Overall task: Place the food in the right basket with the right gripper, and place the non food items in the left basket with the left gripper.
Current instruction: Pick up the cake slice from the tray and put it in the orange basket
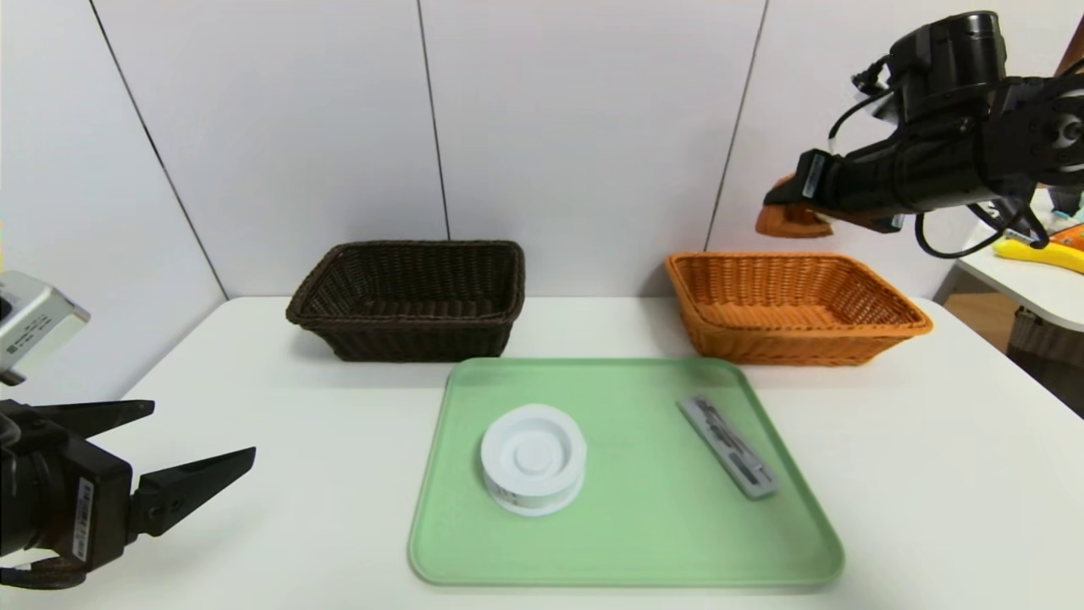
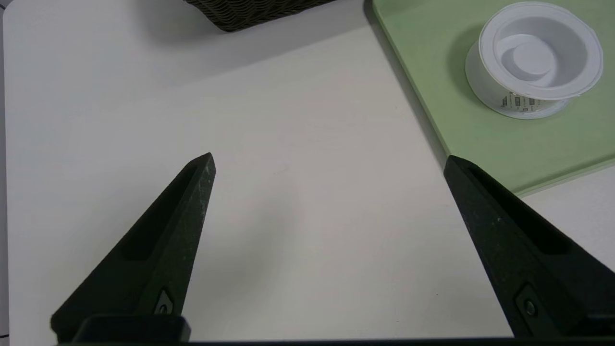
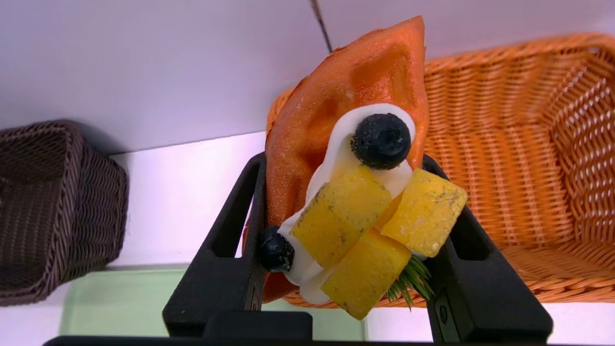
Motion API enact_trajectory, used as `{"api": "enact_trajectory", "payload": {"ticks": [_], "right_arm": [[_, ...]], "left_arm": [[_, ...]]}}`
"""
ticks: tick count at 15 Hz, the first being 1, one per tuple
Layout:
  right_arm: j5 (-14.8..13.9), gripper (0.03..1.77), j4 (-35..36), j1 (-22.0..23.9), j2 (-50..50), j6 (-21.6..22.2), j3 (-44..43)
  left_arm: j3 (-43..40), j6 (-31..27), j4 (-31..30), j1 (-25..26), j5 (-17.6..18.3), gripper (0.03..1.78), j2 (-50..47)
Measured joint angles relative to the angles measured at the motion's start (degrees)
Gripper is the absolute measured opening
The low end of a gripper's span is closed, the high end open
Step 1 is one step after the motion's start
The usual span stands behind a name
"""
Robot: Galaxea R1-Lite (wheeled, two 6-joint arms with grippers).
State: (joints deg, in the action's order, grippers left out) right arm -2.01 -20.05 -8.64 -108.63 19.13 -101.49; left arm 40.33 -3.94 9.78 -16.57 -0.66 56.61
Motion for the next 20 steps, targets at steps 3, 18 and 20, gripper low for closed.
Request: {"api": "enact_trajectory", "payload": {"ticks": [3,18,20], "right_arm": [[2.01,0.87,-4.75,2.95,-3.83,2.51,-3.11],[1.72,0.87,-9.50,7.35,-16.66,2.40,-10.14],[1.63,0.89,-9.81,7.35,-16.76,2.06,-10.01]], "left_arm": [[-0.04,0.02,0.06,-0.02,0.02,1.69,0.00],[-0.43,0.00,0.11,0.00,0.06,1.69,0.09],[-0.45,0.00,0.09,0.00,0.06,1.69,0.06]]}}
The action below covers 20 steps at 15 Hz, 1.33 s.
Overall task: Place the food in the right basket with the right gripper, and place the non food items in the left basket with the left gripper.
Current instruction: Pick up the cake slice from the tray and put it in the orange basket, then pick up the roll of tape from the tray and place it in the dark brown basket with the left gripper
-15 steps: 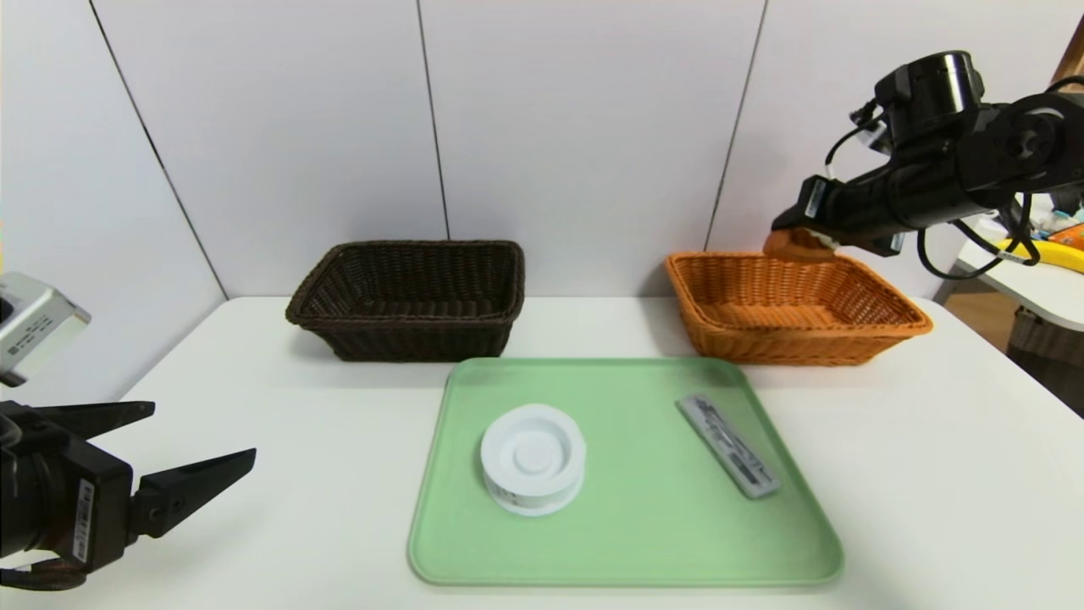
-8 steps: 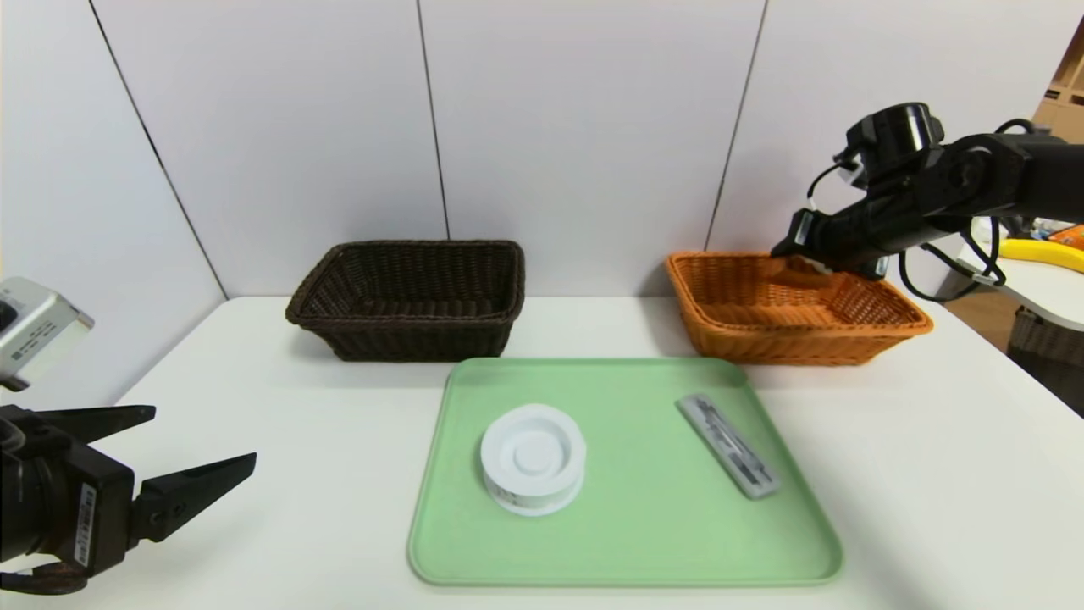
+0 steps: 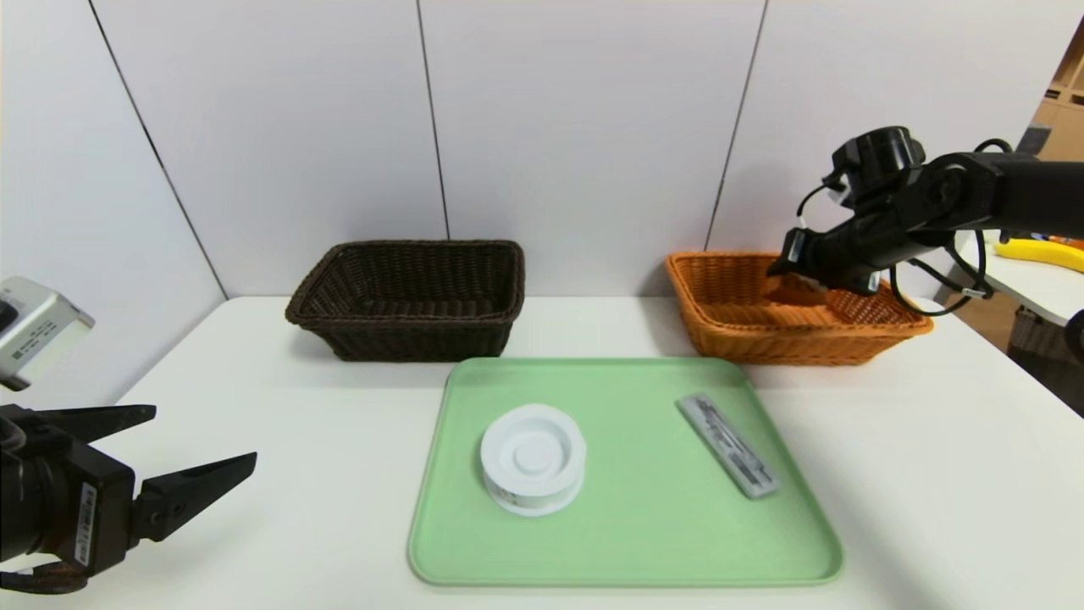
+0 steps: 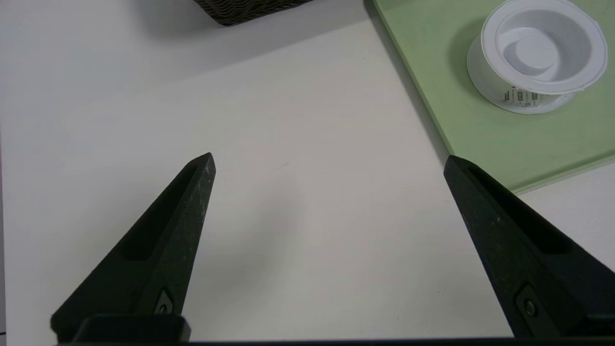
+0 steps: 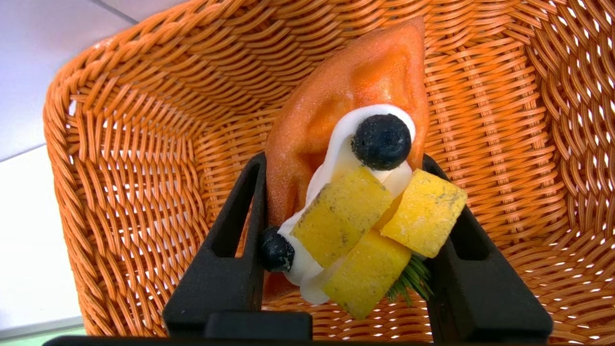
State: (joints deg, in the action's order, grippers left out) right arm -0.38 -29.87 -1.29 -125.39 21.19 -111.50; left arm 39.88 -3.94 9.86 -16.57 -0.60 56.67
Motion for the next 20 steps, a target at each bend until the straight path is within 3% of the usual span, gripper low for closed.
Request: {"api": "enact_trajectory", "payload": {"ticks": [3,7,16,20], "right_arm": [[0.17,1.18,-1.79,-0.07,0.01,-0.05,0.06],[0.20,1.40,-1.90,-0.07,0.00,0.06,-0.05],[-0.20,1.61,-2.40,-0.33,0.95,0.11,0.04],[-1.55,1.65,-5.41,-2.28,6.44,-3.02,0.09]], "left_arm": [[-0.05,0.00,0.00,0.00,0.00,1.69,0.07],[0.00,0.00,0.00,0.01,0.02,1.69,0.10],[0.06,0.06,0.00,0.04,-0.04,1.69,-0.01],[0.45,0.09,0.09,0.04,-0.13,1.69,-0.37]]}}
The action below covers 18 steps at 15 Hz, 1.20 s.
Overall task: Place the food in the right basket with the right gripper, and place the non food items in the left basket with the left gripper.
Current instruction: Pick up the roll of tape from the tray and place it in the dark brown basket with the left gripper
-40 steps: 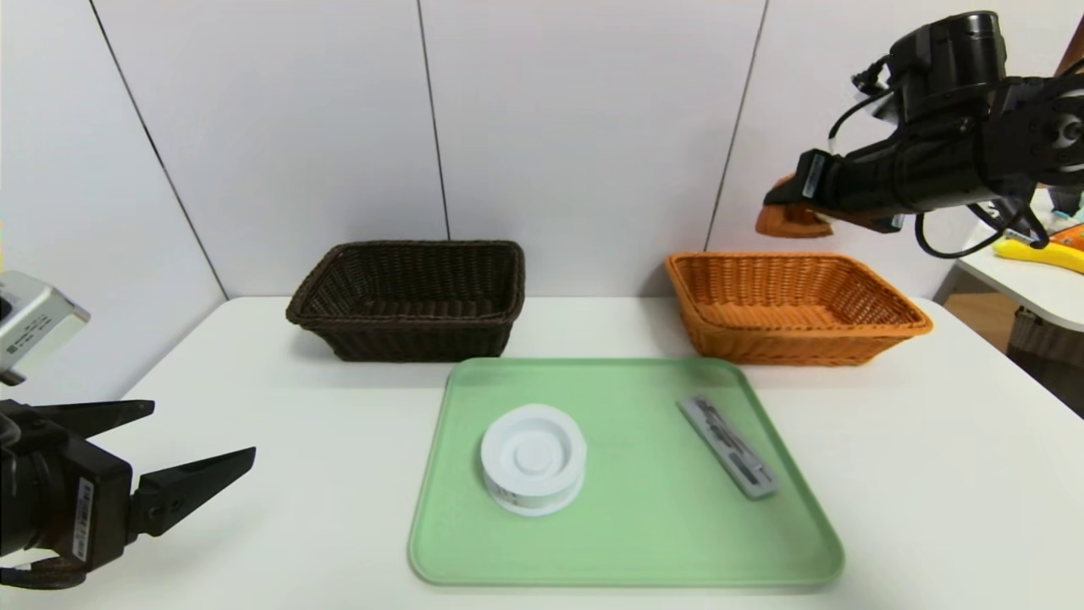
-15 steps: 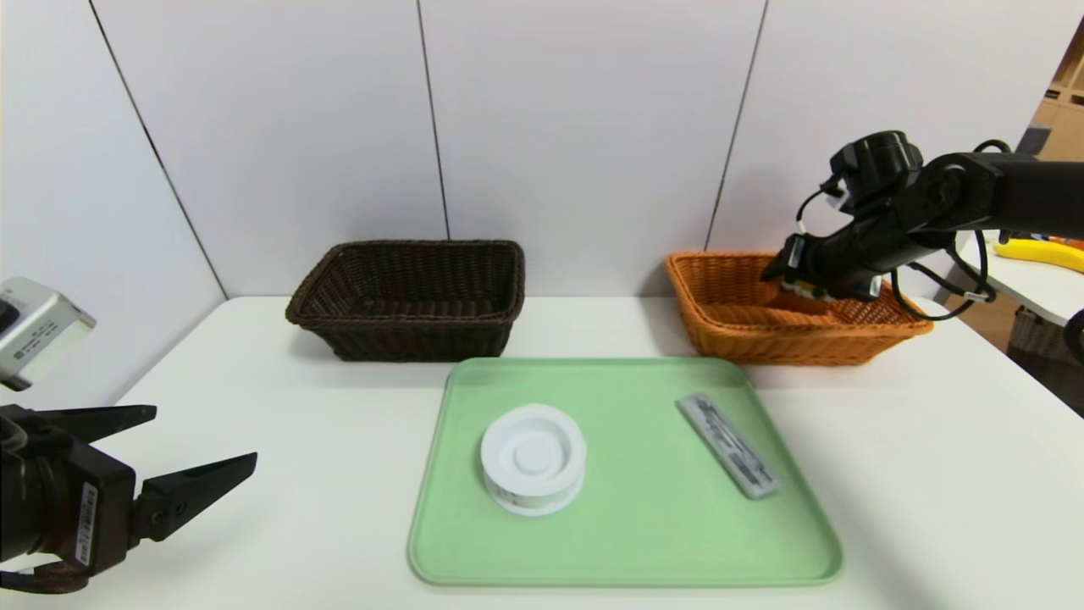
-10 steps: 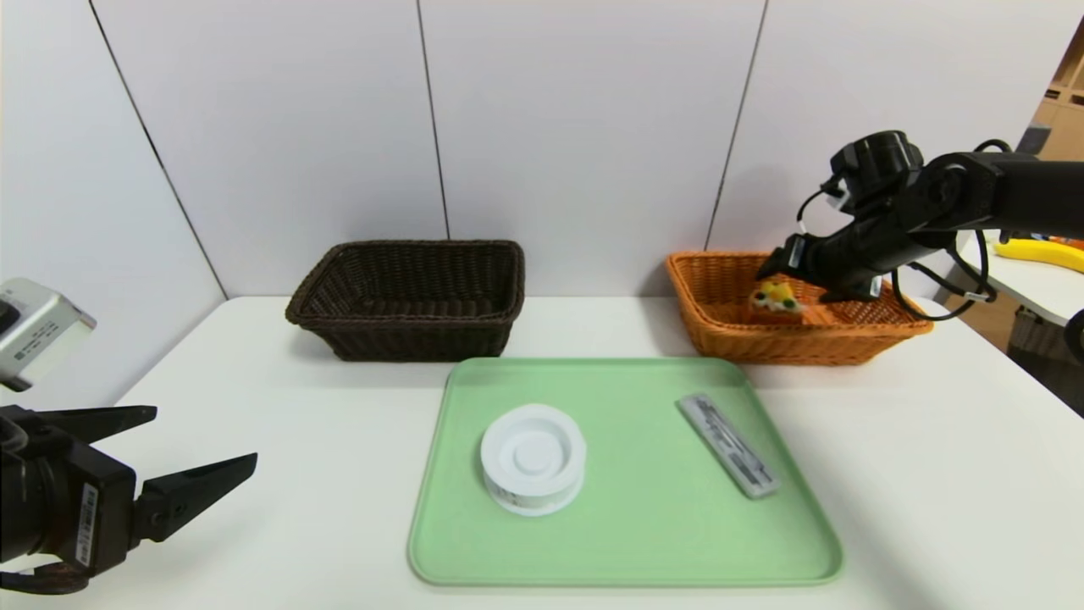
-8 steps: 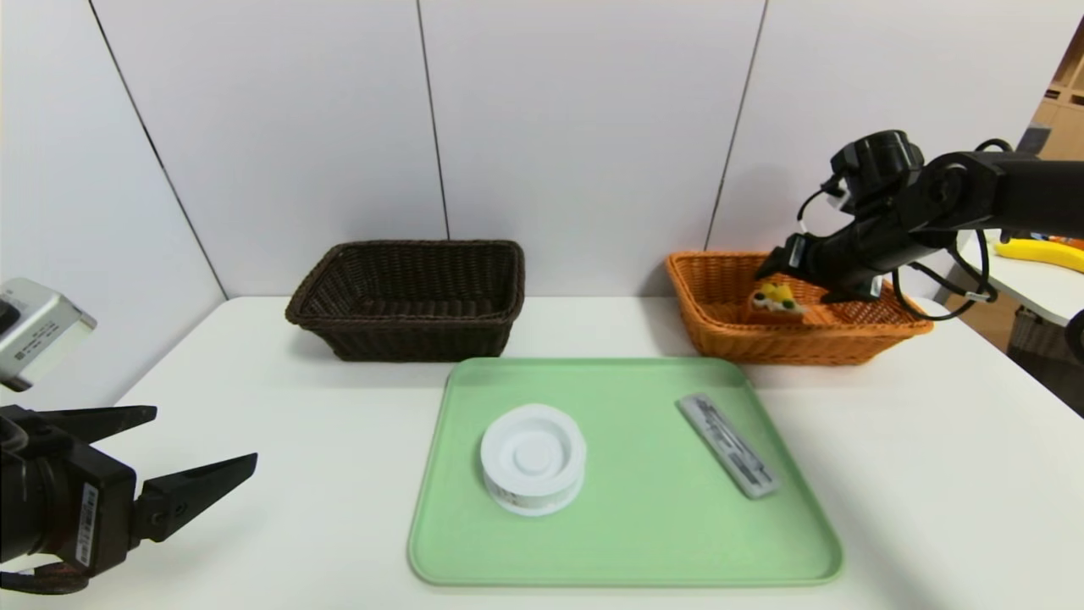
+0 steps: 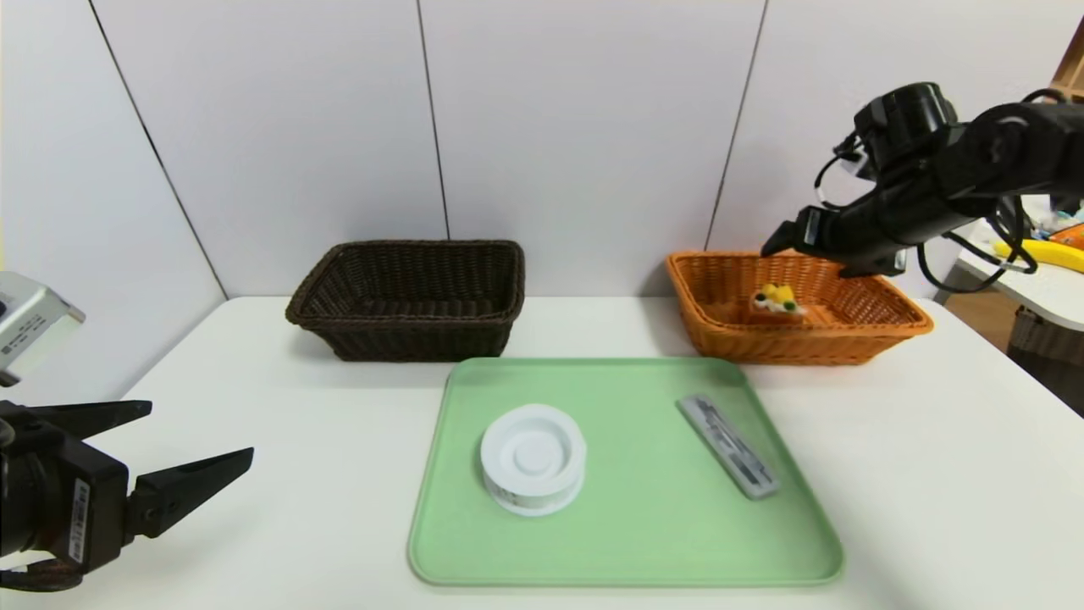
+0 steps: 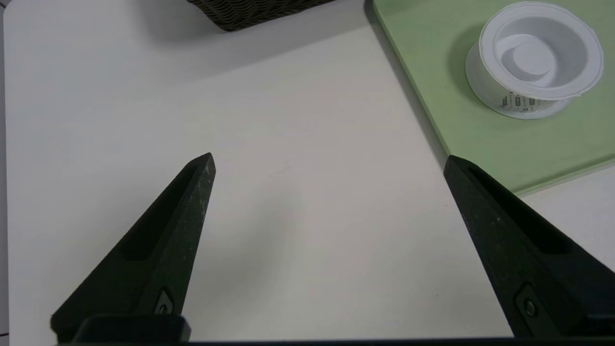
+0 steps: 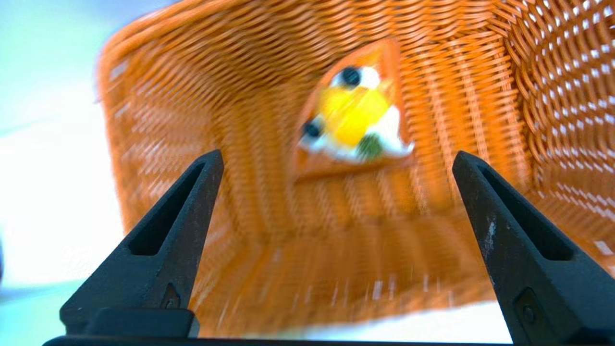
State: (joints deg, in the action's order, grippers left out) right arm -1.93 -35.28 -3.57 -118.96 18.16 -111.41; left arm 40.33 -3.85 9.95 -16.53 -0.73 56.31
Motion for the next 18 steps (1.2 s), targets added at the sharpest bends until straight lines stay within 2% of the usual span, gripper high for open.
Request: {"api": "enact_trajectory", "payload": {"ticks": [3,8,10,18], "right_arm": [[-0.09,1.67,-4.13,-2.16,6.85,-5.72,0.13],[0.88,1.69,-11.68,-9.74,17.69,-11.50,1.62],[1.29,1.69,-12.92,-11.47,20.72,-13.76,3.94],[1.07,1.69,-13.14,-17.12,30.09,-13.70,18.42]], "left_arm": [[0.11,0.02,-0.02,0.00,-0.01,1.69,-0.33],[0.93,0.00,0.09,0.00,-0.11,1.69,-0.39],[0.99,-0.02,0.11,0.02,-0.12,1.69,-0.48],[0.96,0.41,0.05,-1.00,0.13,1.69,-0.74]]}}
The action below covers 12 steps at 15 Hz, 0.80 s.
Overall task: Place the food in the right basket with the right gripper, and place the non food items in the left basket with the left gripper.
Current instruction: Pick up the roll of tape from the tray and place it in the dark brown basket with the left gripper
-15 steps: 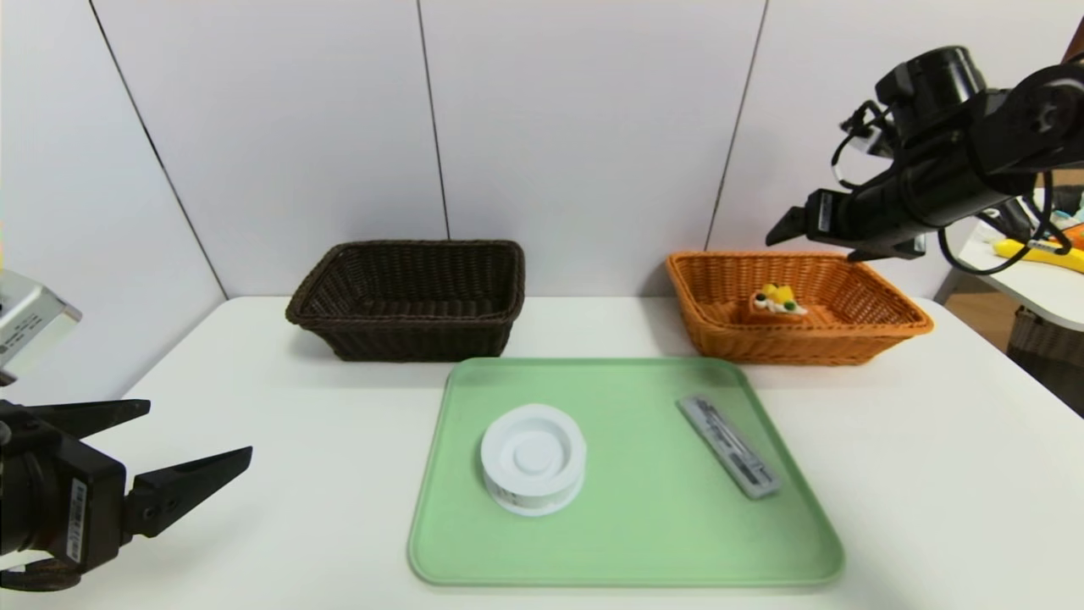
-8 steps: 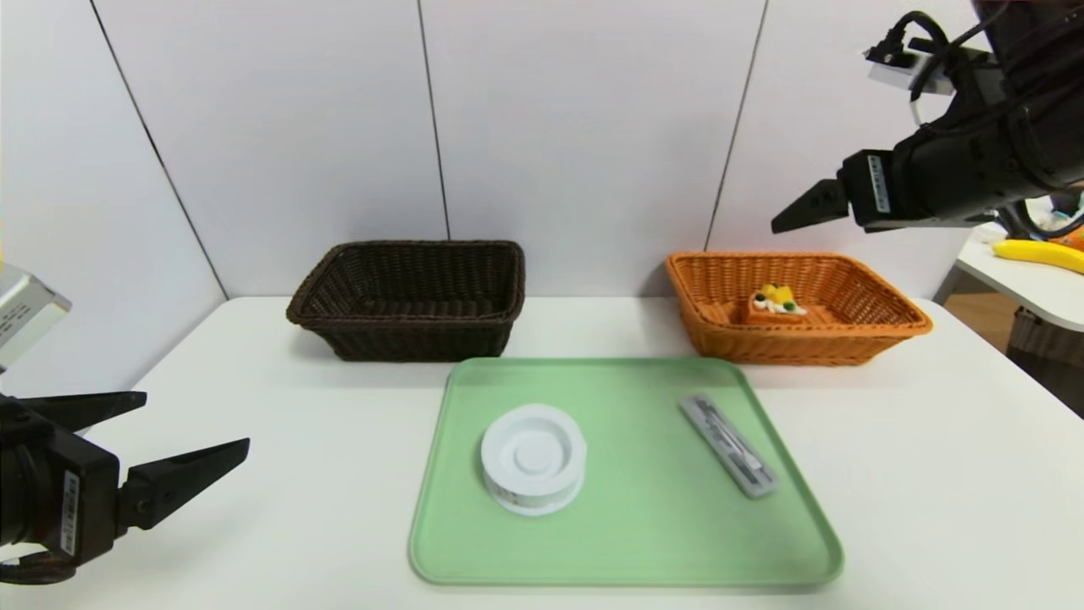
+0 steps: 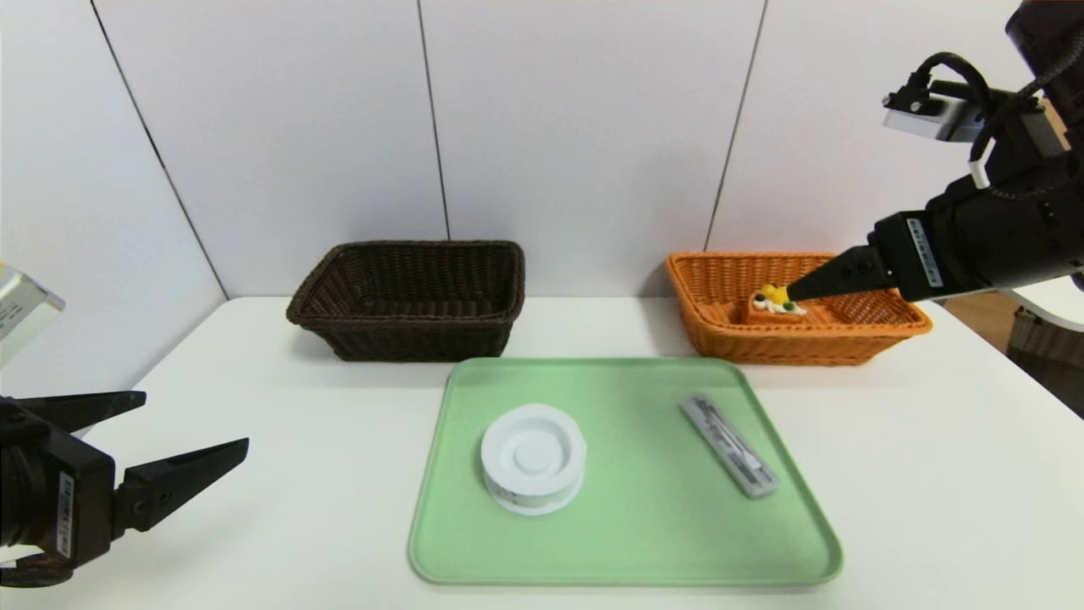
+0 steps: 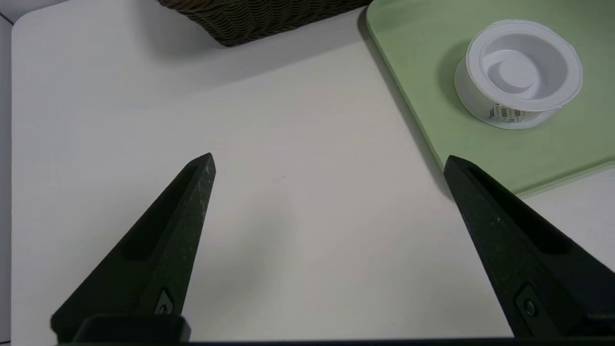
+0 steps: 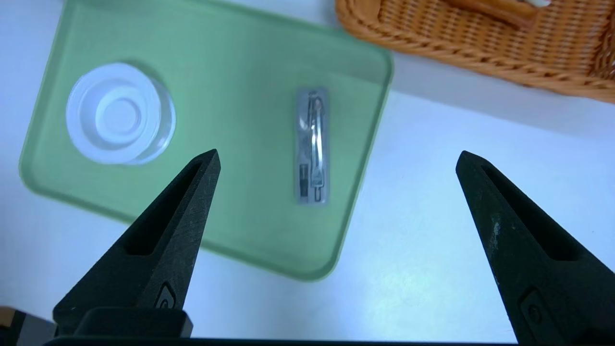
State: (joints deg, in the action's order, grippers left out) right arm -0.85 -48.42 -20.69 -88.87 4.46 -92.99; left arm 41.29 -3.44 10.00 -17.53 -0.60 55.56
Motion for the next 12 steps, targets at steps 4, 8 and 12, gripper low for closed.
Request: {"api": "enact_trajectory", "payload": {"ticks": [4,8,12], "right_arm": [[-0.66,1.69,0.09,-1.57,4.01,1.24,6.30],[-2.17,1.69,0.07,-1.69,7.18,1.57,10.69],[-2.86,1.69,0.05,-1.33,8.96,1.66,13.14]], "left_arm": [[2.23,0.74,-0.11,-3.52,-0.30,1.69,2.54],[11.48,2.76,1.40,-8.35,-4.57,1.69,10.51],[21.94,3.60,8.08,-14.49,-7.61,1.69,20.22]]}}
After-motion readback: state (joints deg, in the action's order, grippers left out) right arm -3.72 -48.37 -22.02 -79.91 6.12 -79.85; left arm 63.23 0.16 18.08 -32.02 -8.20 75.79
